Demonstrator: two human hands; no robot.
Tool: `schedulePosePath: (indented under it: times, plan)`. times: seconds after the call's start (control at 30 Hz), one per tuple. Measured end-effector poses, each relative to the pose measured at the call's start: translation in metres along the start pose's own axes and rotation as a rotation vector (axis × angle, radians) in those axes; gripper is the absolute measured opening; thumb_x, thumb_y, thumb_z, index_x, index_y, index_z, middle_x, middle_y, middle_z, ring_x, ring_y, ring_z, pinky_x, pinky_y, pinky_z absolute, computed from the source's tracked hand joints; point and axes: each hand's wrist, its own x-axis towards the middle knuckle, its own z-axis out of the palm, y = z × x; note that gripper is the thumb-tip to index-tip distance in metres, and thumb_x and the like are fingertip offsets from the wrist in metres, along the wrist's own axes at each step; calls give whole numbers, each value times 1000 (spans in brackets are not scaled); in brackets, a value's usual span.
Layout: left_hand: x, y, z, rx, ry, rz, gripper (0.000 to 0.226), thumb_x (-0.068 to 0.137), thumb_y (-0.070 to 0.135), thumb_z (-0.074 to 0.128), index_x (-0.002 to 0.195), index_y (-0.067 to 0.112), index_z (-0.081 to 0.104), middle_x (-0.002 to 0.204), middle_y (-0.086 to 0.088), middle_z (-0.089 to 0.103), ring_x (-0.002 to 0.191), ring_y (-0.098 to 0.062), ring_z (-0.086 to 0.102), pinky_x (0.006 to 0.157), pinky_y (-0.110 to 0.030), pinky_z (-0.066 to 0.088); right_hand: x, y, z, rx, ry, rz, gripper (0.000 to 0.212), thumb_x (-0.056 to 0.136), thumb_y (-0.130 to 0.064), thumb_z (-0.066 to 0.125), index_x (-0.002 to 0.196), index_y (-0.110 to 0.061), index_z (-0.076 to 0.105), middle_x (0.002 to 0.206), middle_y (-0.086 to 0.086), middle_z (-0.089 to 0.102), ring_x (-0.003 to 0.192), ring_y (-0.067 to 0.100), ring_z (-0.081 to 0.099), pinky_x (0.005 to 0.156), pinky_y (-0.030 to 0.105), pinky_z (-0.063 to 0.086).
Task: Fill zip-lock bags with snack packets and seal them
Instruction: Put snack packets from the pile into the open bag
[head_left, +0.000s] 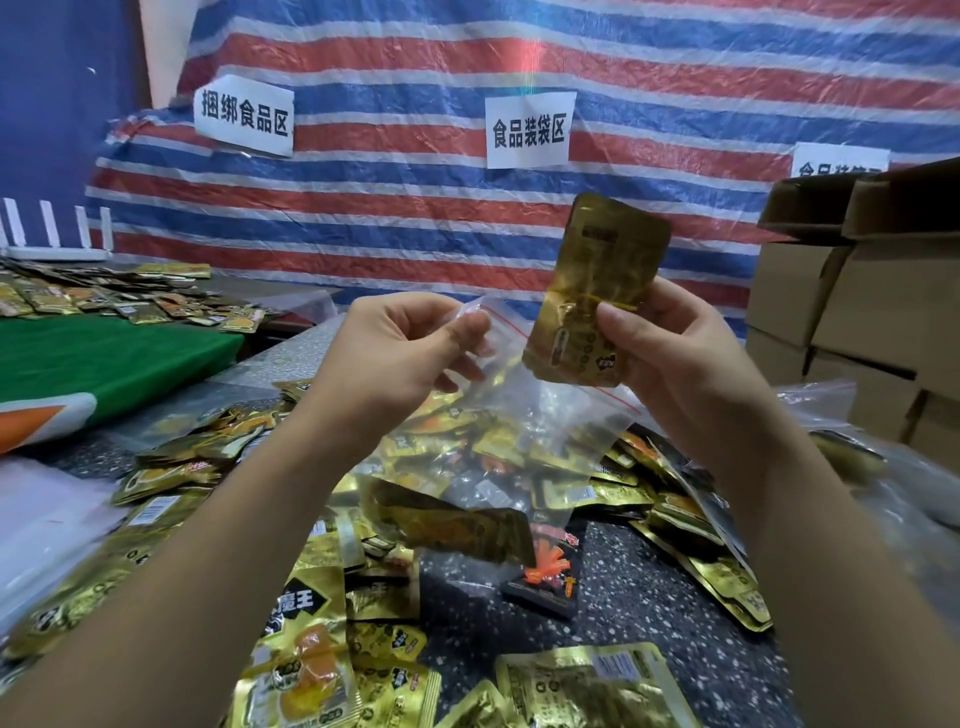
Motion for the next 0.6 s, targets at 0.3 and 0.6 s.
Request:
schedulePosePath:
  times: [0.3,0.6]
  plan:
    - [0,-2,3,-34,-20,-12,31,93,31,59,83,7,74,81,-6,75,68,-16,71,56,-24,55,-5,0,-4,-427,-150,127,25,80,-4,73,104,-10,73,100,12,76,88,26,74,77,37,62]
    - [1,-5,5,-81,42,-19,34,91,39,58,70,16,73,74,-5,74,66,-21,72,52,-24,54,-5,0,2,-107,-180,177,34,78,-10,68,110,0,66,97,13,74,87,25,71,73,38,60]
